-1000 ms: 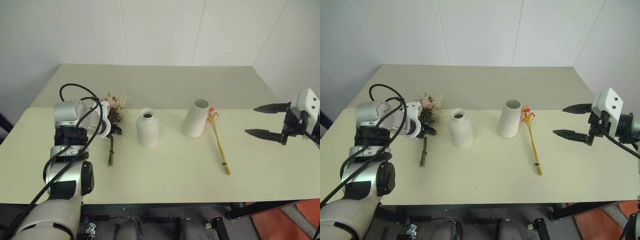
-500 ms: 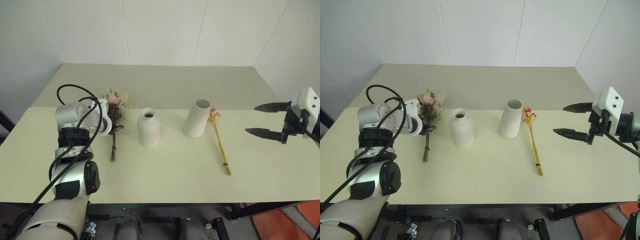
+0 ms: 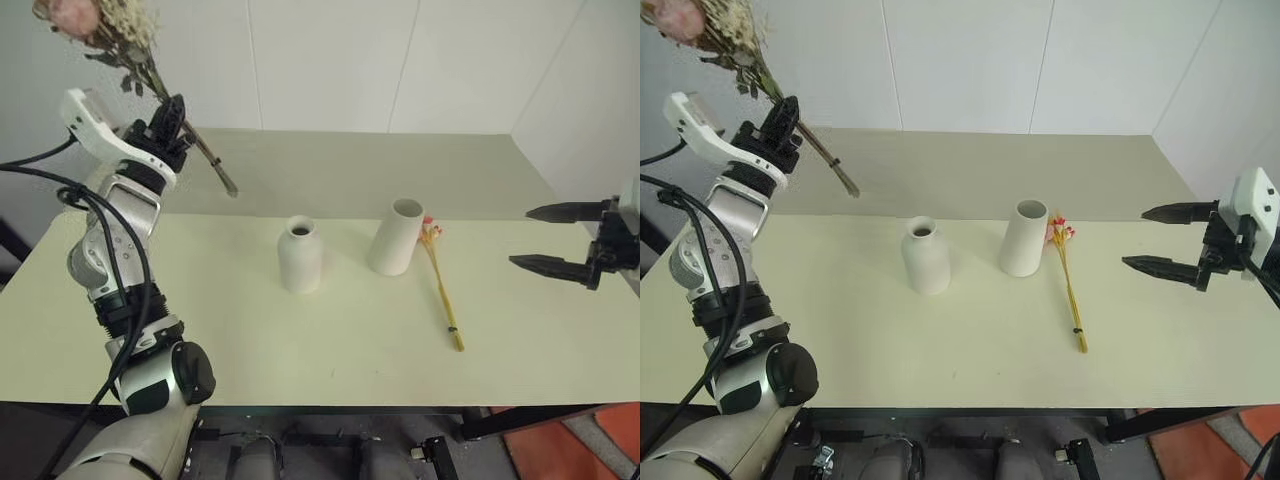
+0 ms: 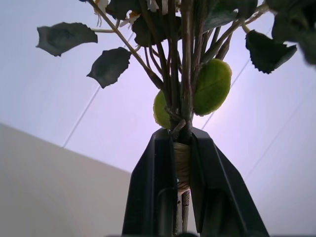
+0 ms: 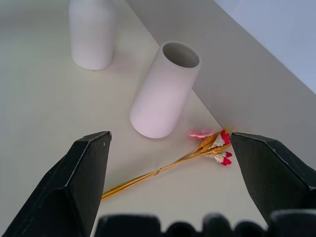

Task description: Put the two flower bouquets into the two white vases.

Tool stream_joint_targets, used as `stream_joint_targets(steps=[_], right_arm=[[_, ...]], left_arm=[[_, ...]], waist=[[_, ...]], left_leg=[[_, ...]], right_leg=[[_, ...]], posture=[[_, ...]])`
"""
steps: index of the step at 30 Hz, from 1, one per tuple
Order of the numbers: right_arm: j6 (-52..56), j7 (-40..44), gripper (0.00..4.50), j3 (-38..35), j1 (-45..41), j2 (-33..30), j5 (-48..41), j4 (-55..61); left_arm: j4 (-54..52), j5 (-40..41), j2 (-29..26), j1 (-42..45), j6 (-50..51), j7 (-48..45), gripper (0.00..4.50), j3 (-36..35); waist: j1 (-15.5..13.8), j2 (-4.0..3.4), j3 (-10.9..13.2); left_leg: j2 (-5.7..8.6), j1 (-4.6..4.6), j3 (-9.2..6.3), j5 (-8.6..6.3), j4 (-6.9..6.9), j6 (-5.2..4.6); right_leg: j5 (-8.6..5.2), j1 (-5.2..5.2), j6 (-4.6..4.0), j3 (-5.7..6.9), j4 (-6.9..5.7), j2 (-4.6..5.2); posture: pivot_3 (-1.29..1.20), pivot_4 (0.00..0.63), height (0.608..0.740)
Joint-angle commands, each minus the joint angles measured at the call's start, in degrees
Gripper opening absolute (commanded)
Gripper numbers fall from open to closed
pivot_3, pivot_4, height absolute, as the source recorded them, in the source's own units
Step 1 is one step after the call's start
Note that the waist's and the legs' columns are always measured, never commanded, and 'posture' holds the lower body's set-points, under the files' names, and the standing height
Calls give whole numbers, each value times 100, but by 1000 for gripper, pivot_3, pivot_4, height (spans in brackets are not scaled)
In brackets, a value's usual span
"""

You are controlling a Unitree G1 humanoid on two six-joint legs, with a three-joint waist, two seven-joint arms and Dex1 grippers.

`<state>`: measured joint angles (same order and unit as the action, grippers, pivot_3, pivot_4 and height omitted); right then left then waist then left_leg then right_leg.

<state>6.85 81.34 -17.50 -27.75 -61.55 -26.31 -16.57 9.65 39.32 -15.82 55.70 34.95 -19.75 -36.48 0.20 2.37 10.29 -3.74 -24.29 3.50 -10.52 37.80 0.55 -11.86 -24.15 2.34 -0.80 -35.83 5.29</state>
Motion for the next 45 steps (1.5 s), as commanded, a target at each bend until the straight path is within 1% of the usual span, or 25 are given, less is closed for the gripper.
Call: stream_joint_targets(steps=[1, 3, 6, 11, 15, 22, 30, 33, 39, 45], right_arm=[[-80, -51, 4500, -289, 110, 48, -209, 292], [-121, -129, 4500, -266, 192, 123, -185, 350], [-161, -221, 4500, -264, 311, 218, -174, 479], [-115, -361, 4500, -407, 545, 269, -265, 749], [-76, -459, 4500, -534, 731, 262, -309, 907], [-67, -554, 4500, -613, 903, 268, -328, 1029], [-123, -550, 4500, -413, 700, 359, -276, 887], [-134, -532, 4500, -349, 588, 391, -263, 813], [-170, -499, 4500, -263, 487, 394, -222, 714], [-184, -542, 4500, -336, 581, 376, -245, 766]], left_arm=[[69, 526, 38, 263, -207, -644, 109, 209], [313, 753, 142, 271, -279, -902, 109, 210], [674, 752, 191, 268, -487, -1491, 109, 495], [1295, 559, 162, 439, -591, -2155, 109, 1015], [1478, 436, 37, 406, -680, -2535, 109, 1312], [1371, 289, -165, 202, -737, -2879, 109, 1589], [1055, 237, -235, -34, -697, -2986, 109, 1778], [874, -104, -328, -240, -872, -3134, 109, 2132], [713, -348, -399, -422, -1018, -3326, 109, 2481], [602, -590, -445, -682, -1096, -3417, 109, 2726]], waist=[[-7, 0, 0], [-11, 0, 0], [-7, 0, 0], [-7, 0, 0], [6, 0, 0], [57, 0, 0], [55, 0, 0], [55, -1, 0], [51, -1, 0], [49, -1, 0]], left_leg=[[0, -1, 0, 0, 0, 0], [1, -1, 0, 0, 0, 0], [0, 1, 0, 0, 0, -1], [0, -2, -1, 0, 0, -1], [0, -2, -2, 0, 0, -1], [0, 0, -2, 0, -1, -1], [-1, -1, -2, 0, -1, -1], [0, 0, -2, 0, -1, -1], [-1, -1, -2, 0, -1, -2], [-1, -1, -3, 0, -1, -2]], right_leg=[[0, 0, 1, 0, 1, 0], [1, 0, 0, 0, 2, 0], [0, 0, 1, 0, -1, -1], [0, -2, 1, -1, 0, -2], [0, -2, 2, -1, 2, -2], [-3, -2, 5, -2, 0, -2], [-3, -4, 6, -2, 0, -2], [-3, -2, 5, -2, 1, -2], [-3, -3, 5, -2, 1, -2], [-2, -3, 3, -2, 1, -2]], posture=[[0, 150, 740], [0, 150, 740], [0, 150, 740], [0, 150, 740], [0, 150, 740], [0, 150, 740], [0, 150, 740], [0, 150, 740], [0, 150, 740], [0, 150, 740]])
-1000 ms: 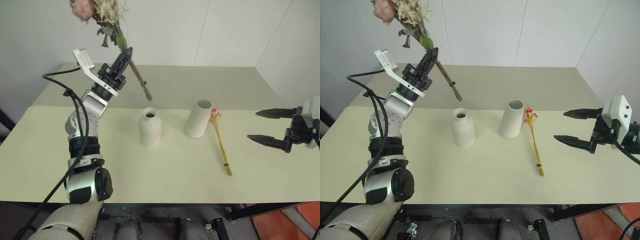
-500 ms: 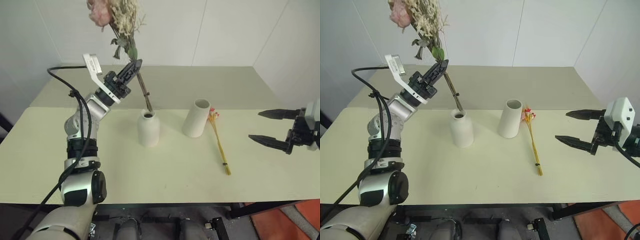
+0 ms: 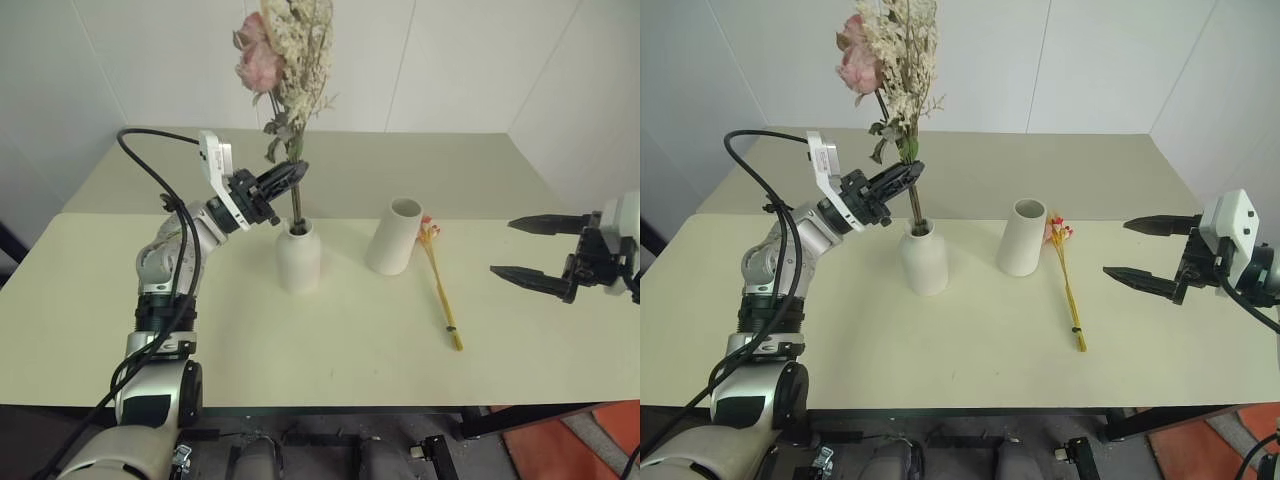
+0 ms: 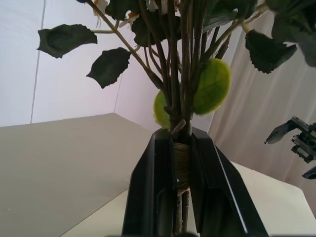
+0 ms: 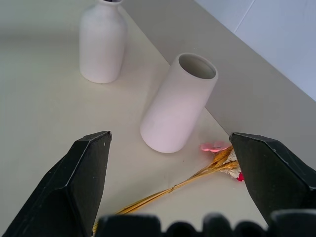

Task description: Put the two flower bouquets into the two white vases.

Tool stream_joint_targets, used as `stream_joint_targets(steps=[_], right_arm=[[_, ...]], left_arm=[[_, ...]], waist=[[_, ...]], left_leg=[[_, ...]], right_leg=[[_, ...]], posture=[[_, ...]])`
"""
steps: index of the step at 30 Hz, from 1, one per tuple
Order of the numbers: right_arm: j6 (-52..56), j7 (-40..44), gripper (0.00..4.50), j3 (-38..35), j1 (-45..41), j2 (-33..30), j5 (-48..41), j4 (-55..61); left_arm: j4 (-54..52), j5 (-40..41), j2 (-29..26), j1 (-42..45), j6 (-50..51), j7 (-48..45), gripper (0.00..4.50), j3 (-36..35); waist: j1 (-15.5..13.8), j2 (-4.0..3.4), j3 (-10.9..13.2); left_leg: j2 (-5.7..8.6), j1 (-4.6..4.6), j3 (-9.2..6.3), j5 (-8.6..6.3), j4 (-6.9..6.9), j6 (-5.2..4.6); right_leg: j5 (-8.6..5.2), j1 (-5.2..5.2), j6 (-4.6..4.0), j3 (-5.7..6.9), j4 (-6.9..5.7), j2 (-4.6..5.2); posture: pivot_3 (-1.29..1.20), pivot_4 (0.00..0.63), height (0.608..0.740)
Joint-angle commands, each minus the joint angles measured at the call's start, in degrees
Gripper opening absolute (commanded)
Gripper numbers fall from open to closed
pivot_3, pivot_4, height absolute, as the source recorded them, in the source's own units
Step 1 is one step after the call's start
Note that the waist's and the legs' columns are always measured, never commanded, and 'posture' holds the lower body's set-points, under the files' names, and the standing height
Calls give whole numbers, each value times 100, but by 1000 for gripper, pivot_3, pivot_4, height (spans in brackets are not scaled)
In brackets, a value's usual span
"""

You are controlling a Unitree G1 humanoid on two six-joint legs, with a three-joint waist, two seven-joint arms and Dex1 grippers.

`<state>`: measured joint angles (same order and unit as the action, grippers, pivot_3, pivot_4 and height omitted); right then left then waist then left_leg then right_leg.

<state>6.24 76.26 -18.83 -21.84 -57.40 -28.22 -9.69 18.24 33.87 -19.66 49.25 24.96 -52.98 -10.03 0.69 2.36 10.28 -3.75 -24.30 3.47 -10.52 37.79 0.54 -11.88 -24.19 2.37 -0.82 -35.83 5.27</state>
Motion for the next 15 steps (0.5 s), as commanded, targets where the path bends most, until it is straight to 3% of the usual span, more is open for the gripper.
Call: stream_joint_targets(steps=[1, 13, 15], right_arm=[[-130, -38, 4500, -221, 12, -47, -52, 80], [-205, -50, 4500, -156, -32, -50, 0, -11], [-209, -43, 4500, -94, -100, -45, 33, -83]], left_arm=[[-335, -103, -99, -109, -166, -185, 459, 148], [-1207, -225, -753, -946, -3, -602, 4339, 373], [-1353, -394, -1041, -1042, 42, -722, 4492, 527]], waist=[[1, 0, 0], [16, -1, -1], [10, -1, -1]], left_leg=[[0, 0, 0, 0, 0, 0], [-4, 1, 1, 0, 0, 0], [-5, -1, 1, 0, 0, 0]], right_leg=[[0, 0, 0, 0, 0, 0], [-1, -4, 0, -2, -1, -1], [-1, -4, 0, -1, -2, -1]], posture=[[0, 150, 740], [0, 150, 740], [0, 150, 740]])
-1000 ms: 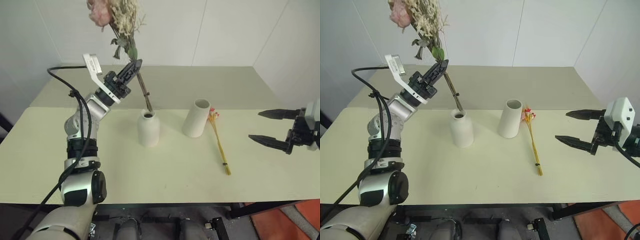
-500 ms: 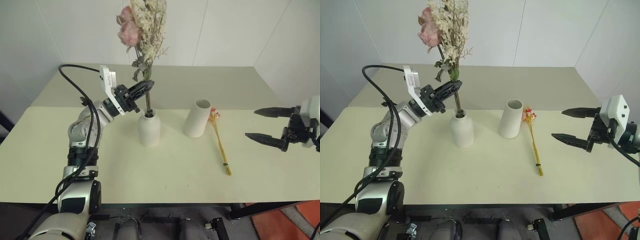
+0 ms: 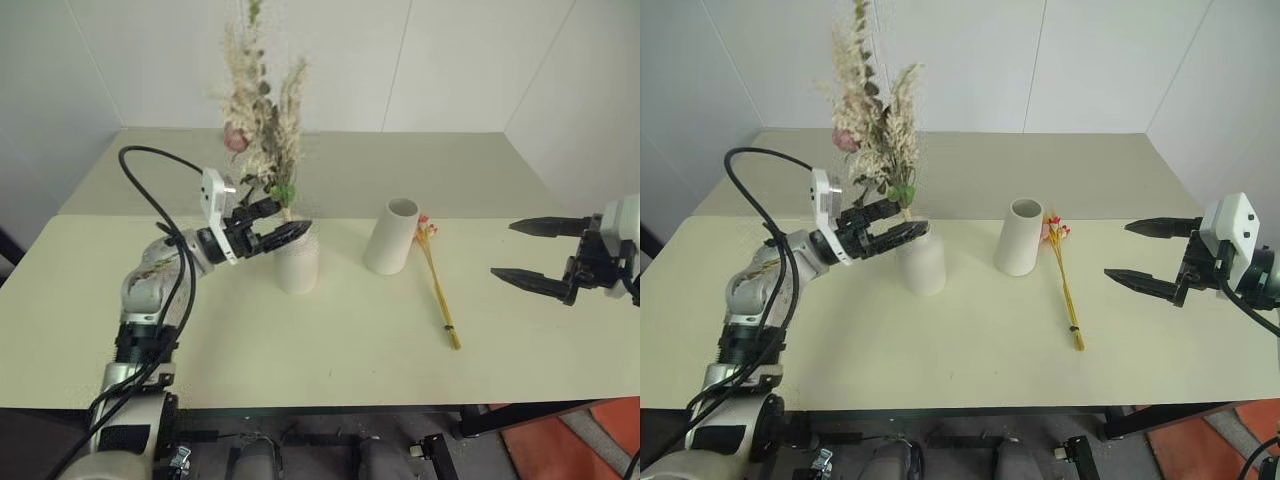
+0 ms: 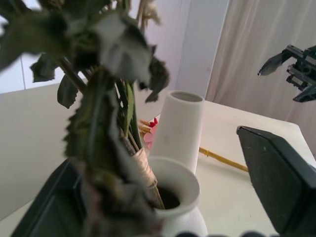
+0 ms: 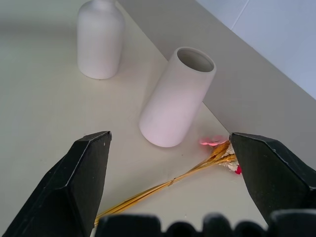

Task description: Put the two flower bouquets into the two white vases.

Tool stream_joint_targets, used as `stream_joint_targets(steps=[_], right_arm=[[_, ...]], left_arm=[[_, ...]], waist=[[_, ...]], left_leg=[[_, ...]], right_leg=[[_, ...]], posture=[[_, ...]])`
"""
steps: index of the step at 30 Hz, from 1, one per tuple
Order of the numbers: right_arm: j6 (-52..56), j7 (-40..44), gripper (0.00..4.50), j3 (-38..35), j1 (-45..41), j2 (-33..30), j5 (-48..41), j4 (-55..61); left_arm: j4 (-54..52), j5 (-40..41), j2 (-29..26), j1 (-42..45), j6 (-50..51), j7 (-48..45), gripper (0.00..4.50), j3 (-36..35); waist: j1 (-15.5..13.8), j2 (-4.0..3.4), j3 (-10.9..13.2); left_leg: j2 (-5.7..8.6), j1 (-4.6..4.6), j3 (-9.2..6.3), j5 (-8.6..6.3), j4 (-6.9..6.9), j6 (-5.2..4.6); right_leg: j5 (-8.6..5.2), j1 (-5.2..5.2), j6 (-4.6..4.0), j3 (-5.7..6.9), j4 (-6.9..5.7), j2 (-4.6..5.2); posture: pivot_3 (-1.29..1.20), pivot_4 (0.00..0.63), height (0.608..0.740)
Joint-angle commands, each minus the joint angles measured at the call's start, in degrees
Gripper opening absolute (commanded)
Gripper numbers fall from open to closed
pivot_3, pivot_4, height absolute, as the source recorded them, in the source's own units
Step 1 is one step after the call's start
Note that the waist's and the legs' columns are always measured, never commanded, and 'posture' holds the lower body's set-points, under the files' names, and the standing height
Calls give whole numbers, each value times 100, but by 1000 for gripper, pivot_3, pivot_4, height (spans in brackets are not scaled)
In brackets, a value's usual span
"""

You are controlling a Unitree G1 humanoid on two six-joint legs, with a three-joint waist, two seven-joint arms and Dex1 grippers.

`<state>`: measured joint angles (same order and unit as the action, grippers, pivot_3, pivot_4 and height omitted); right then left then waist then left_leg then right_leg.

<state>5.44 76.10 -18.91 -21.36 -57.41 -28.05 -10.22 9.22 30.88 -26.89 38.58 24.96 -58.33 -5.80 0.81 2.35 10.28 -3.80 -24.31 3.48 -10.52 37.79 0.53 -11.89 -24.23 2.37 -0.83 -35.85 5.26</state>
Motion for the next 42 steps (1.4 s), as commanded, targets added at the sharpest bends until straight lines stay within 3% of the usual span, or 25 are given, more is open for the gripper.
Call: stream_joint_targets(steps=[1, 13, 20, 26, 31, 36, 42], right_arm=[[-126, -27, 4500, -59, -176, -42, 30, -57], [933, -992, 4500, 824, -737, 53, 743, 21], [2609, -1456, 4500, 1850, -1420, 59, 1369, 246], [4198, -1881, 4500, 2855, -2795, 748, 1926, -618], [4546, -2017, 4500, 3604, -3572, 1172, 2541, -1612], [4559, -2355, 4500, 3628, -3916, 1532, 2816, -2621], [4573, -2279, 4500, 3648, -3970, 1734, 2879, -2891]], left_arm=[[-498, -174, -430, -13, 31, -230, 4492, 174], [-1250, -419, -1996, -373, 110, -199, 4492, -355], [-2076, -196, -3235, -1468, -514, -1240, 4492, -1167], [-2560, 579, -3283, -1771, -116, -1373, 4492, -1695], [-2643, 505, -3508, -2145, -223, -1575, 4492, -1894], [-2894, 575, -3601, -2511, -219, -1623, 4492, -2205], [-3178, 554, -3612, -2817, -133, -1530, 4492, -2391]], waist=[[-3, 0, 0], [32, -3, -1], [28, -7, 1], [3, -9, 2], [-5, -9, 2], [0, -10, 3], [15, -11, 2]], left_leg=[[1, 1, 0, 0, 0, 0], [-4, -4, 3, -1, -5, 0], [-12, -5, 12, -1, -8, 1], [-16, -8, 16, -1, -8, 1], [-14, -53, 15, -1, -8, 0], [-15, -84, 15, 0, -7, -1], [-15, -83, 15, 0, -7, -1]], right_leg=[[0, 1, 0, 0, 1, 0], [-2, -11, -6, 0, -1, -1], [-21, -25, -38, -1, -5, 2], [-28, -32, -50, 0, -9, 0], [1, -73, -43, 2, -14, -1], [5, -104, -40, 2, -20, -4], [5, -103, -40, 1, -22, -4]], posture=[[0, 150, 740], [0, 150, 740], [0, 150, 740], [0, 150, 740], [0, 150, 740], [0, 150, 740], [0, 150, 740]])
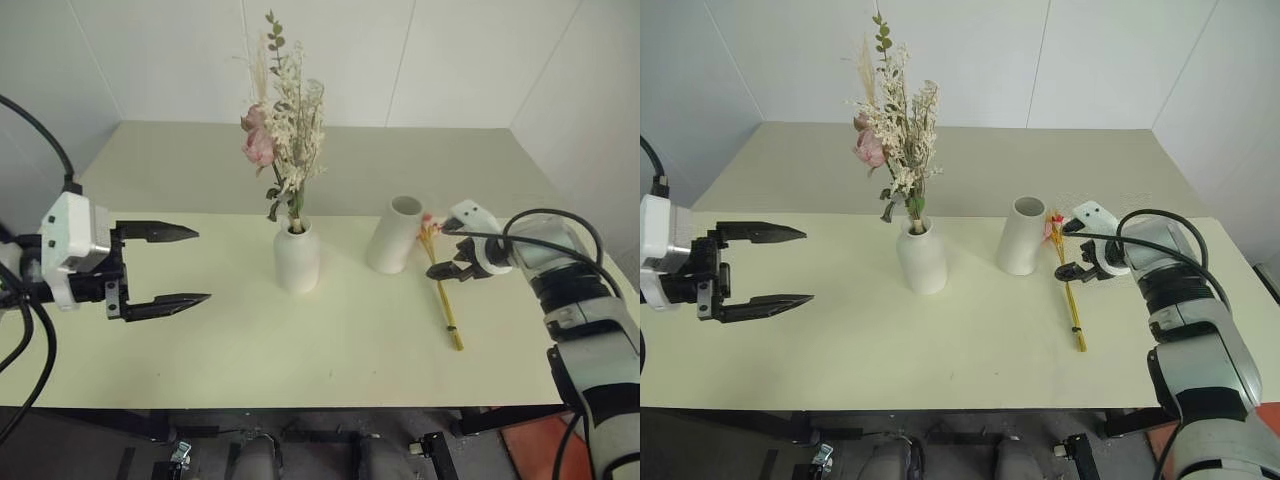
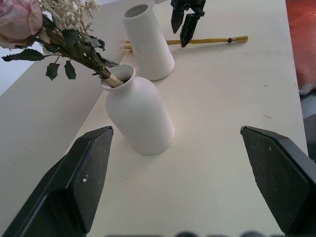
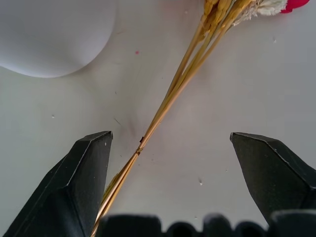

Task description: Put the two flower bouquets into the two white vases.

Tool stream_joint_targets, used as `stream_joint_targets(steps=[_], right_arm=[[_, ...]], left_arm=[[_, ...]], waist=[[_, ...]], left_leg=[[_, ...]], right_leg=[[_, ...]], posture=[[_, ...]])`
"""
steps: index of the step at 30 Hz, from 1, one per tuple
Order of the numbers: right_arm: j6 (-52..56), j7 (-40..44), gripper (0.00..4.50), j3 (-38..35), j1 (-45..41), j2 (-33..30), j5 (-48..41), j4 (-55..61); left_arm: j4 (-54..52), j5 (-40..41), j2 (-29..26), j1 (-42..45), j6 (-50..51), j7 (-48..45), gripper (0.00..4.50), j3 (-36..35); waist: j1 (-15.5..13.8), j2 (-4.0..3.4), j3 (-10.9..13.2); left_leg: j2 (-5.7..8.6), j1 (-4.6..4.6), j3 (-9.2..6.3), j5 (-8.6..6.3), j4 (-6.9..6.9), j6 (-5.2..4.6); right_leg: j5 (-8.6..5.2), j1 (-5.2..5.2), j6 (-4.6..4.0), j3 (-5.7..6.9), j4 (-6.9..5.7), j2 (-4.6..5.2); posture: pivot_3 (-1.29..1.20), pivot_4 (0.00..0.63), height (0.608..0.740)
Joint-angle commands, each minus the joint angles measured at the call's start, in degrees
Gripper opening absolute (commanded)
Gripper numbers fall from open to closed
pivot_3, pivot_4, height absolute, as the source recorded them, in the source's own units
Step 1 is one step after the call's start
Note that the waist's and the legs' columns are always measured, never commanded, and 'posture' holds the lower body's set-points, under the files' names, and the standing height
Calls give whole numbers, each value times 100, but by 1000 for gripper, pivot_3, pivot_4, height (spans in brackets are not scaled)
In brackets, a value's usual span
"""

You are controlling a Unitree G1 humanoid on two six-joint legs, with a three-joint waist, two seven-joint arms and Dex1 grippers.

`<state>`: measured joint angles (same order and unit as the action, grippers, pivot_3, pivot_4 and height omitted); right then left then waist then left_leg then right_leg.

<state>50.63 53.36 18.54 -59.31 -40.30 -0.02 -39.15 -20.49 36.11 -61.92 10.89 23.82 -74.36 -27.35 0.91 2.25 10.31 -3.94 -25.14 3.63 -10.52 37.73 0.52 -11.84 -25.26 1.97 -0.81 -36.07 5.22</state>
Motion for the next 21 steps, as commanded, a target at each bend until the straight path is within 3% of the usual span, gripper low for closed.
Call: stream_joint_targets(steps=[1, 2, 4, 15, 18, 21], right_arm=[[77, 1, 4500, -99, -175, 53, 77, -7], [101, -10, 4500, -96, -168, 89, 86, -27], [128, -18, 3866, -106, -150, 135, 104, -99], [33, -410, 32, -194, -196, 263, 311, -682], [-169, -874, 32, -495, -172, 302, 263, -796], [-938, -2054, 32, -1043, 34, 365, 299, -386]], left_arm=[[-231, 31, -105, -72, -16, 93, 4492, -243], [-238, 30, -103, -71, -5, 132, 4492, -231], [-261, 32, -110, -74, 15, 184, 4500, -219], [-295, 66, -210, -65, 21, 236, 4500, -181], [-329, 44, -212, -114, 14, 255, 4500, -182], [-398, -2, -238, -212, 27, 271, 4500, -239]], waist=[[8, 0, 0], [9, 0, 0], [11, -1, 0], [14, -2, -1], [12, 0, -2], [0, 0, -2]], left_leg=[[0, 1, 0, 0, 0, 0], [-1, 1, -1, 0, 0, 0], [-1, 1, -1, 0, 0, 0], [-1, 2, -2, 0, 0, 0], [-1, 3, -2, 0, 0, 0], [0, 5, -2, 0, 2, 0]], right_leg=[[0, 0, 0, 0, -1, 0], [0, 0, 0, 0, -2, -2], [0, 0, 0, 0, -2, -2], [0, 3, 0, 0, -1, -2], [0, 4, 0, 1, -1, -2], [1, 8, 0, 1, -1, -1]], posture=[[0, 150, 740], [0, 150, 740], [0, 150, 740], [0, 150, 740], [0, 150, 740], [0, 150, 740]])
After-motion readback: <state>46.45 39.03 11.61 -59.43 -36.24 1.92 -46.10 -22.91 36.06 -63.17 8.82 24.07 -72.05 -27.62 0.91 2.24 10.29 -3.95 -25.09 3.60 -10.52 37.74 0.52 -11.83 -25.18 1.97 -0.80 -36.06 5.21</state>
